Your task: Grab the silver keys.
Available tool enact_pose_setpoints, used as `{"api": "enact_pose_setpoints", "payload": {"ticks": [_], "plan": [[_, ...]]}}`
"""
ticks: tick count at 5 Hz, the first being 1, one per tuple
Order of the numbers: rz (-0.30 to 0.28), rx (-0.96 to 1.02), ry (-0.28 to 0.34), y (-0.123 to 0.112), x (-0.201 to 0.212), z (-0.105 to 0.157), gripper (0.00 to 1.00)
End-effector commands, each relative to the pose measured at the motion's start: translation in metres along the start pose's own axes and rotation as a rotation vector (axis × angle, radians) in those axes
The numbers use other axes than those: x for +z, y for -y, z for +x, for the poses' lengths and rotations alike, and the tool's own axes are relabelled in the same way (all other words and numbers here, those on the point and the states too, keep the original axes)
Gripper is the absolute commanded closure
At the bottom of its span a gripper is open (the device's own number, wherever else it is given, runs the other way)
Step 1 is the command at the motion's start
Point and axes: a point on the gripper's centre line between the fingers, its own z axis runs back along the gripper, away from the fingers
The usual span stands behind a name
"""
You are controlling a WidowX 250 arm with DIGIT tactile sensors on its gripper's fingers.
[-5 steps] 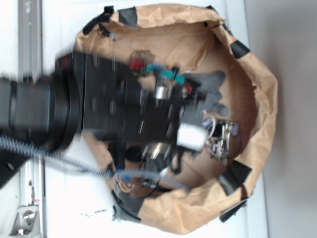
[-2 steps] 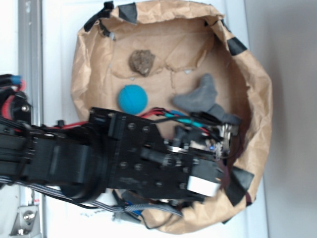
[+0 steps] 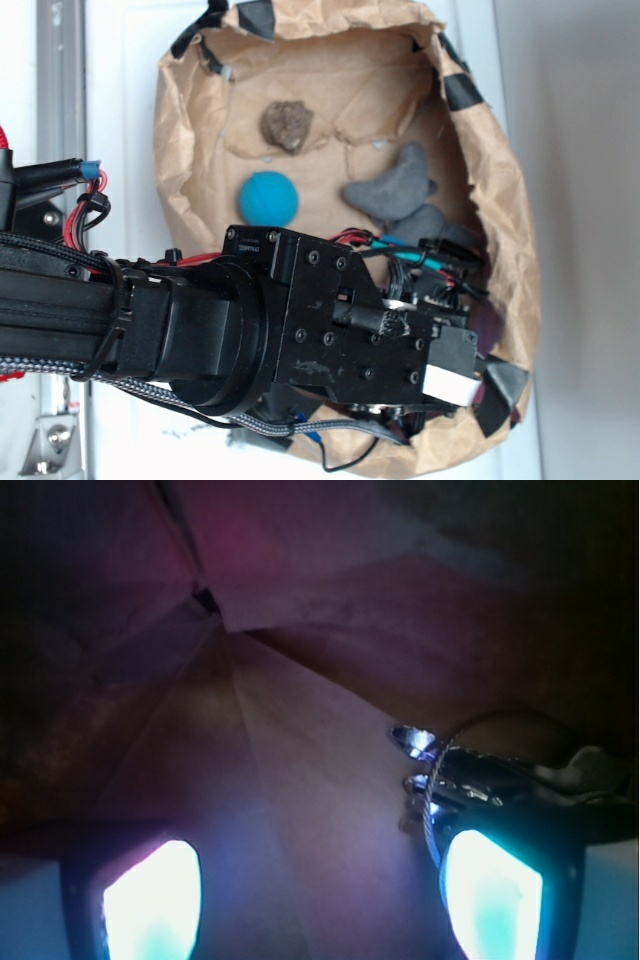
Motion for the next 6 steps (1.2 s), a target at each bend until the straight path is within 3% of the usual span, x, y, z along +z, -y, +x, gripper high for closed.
{"api": "enact_pose_setpoints", "payload": {"ticks": [1,2,3,4,5,6], "plan": [[0.039,0.017,0.066,-0.007,0.011,0.021,0.0],[0.081,0.06,0.082,-0.014,0.009,0.022,0.0],[0.162,0.1,0.108,-0.024,0.004,0.025,0.0],[0.156,0.121,0.106,-0.029,0.001,0.027,0.0],[0.097,0.114,0.049,-0.031,-0.009,0.023,0.0],[0.07,0.1,0.033,-0.028,-0.012,0.021,0.0]]}}
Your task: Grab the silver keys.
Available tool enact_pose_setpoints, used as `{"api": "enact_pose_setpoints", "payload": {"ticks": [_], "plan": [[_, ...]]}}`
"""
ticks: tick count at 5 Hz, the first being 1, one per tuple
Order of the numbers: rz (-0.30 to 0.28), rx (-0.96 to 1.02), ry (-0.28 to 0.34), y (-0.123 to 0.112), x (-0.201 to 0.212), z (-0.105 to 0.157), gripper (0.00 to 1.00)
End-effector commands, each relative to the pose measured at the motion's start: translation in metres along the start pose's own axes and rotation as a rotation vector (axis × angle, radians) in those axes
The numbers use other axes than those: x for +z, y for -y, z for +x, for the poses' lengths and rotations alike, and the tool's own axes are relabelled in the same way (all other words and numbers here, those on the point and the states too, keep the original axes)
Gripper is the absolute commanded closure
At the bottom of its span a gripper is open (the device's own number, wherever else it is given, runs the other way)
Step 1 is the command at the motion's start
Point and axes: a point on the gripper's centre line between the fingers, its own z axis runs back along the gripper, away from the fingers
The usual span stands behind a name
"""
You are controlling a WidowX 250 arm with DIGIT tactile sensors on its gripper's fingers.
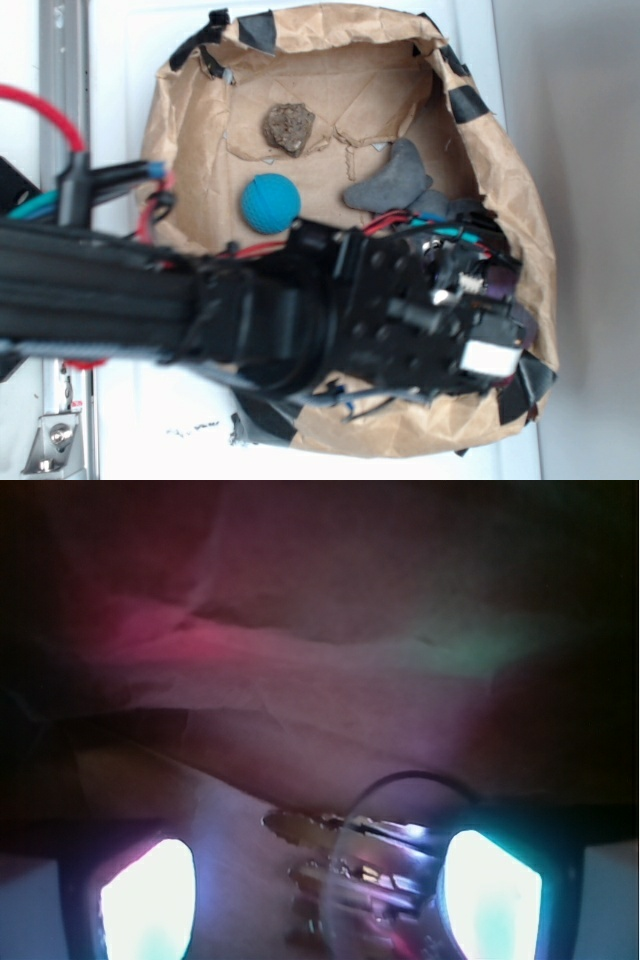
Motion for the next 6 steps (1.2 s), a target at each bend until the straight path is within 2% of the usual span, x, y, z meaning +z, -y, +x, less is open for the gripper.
{"api": "enact_pose_setpoints", "payload": {"ticks": [1,6], "plan": [[-0.023,0.019,0.024,0.0036,0.0046,0.0066,1.0],[-0.039,0.018,0.019,0.0023,0.0104,0.0052,1.0]]}}
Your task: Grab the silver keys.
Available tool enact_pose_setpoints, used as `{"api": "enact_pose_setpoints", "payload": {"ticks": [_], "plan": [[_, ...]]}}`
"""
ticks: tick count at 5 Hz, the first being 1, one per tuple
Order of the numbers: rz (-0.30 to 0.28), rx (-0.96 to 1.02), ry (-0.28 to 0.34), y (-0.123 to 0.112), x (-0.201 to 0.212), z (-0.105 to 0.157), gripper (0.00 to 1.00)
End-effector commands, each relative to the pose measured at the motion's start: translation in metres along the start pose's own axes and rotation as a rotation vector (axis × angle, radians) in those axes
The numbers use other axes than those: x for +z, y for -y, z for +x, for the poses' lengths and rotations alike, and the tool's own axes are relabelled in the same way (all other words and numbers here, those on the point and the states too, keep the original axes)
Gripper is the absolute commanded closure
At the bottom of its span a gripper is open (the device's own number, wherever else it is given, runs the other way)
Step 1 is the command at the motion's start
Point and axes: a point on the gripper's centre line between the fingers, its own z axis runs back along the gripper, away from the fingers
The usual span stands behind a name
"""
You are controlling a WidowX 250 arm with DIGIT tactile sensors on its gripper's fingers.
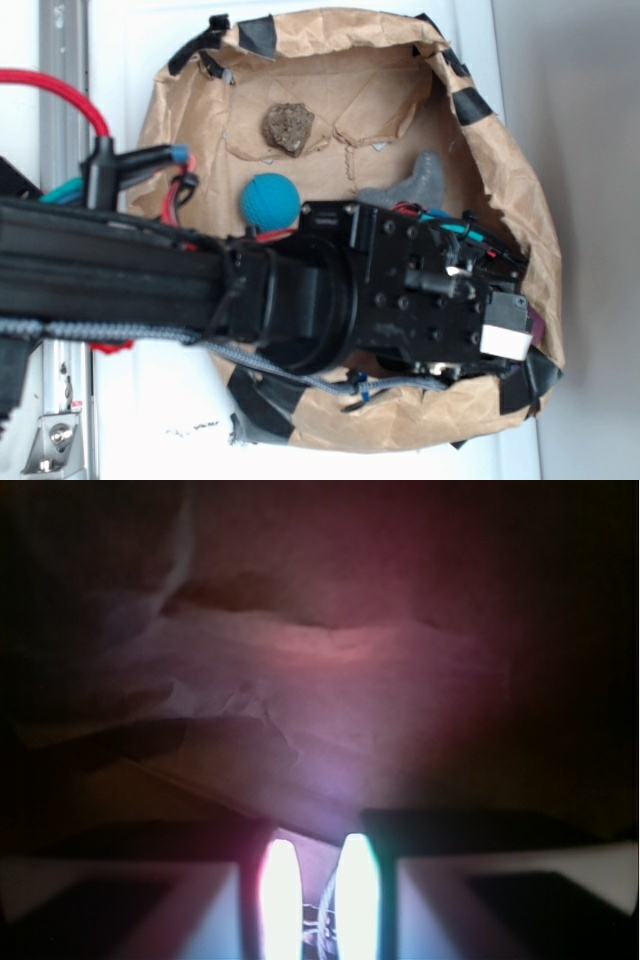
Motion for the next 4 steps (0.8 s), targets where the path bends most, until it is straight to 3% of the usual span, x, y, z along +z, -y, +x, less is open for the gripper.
{"api": "enact_pose_setpoints", "payload": {"ticks": [1,4], "plan": [[0.012,0.002,0.03,0.0,0.0128,0.0061,1.0],[0.023,0.025,0.04,-0.0047,0.0219,0.0038,1.0]]}}
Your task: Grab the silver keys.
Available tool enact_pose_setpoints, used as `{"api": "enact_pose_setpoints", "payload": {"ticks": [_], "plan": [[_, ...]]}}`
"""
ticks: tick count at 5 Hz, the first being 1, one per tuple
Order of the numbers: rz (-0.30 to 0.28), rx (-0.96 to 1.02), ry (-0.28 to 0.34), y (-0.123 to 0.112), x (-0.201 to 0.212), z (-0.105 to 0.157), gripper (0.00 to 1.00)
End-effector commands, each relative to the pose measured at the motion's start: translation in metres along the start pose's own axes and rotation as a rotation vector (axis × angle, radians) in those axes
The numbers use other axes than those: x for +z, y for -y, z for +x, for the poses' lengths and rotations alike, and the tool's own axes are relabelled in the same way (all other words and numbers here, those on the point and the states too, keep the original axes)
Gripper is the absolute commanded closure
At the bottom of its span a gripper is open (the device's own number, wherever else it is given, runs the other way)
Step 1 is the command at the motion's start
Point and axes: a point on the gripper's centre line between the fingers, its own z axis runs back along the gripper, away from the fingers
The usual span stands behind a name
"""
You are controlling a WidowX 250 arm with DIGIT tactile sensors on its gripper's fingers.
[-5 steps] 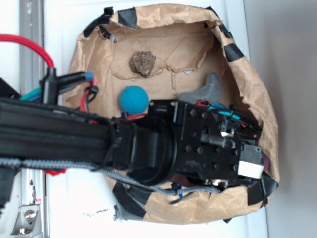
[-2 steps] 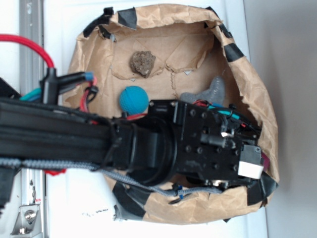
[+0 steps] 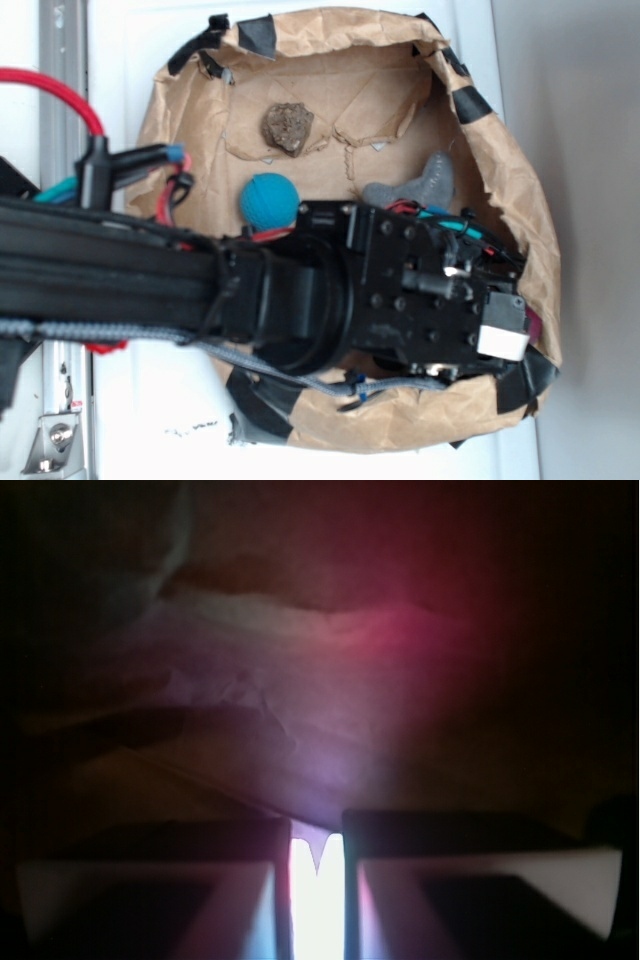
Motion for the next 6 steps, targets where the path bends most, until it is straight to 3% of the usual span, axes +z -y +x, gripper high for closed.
{"api": "enact_pose_setpoints", "payload": {"ticks": [1,3,6], "plan": [[0.004,0.054,0.014,-0.008,0.026,-0.002,1.0],[-0.009,0.103,-0.029,-0.027,0.052,-0.045,1.0],[0.006,0.114,-0.048,-0.028,0.042,-0.041,1.0]]}}
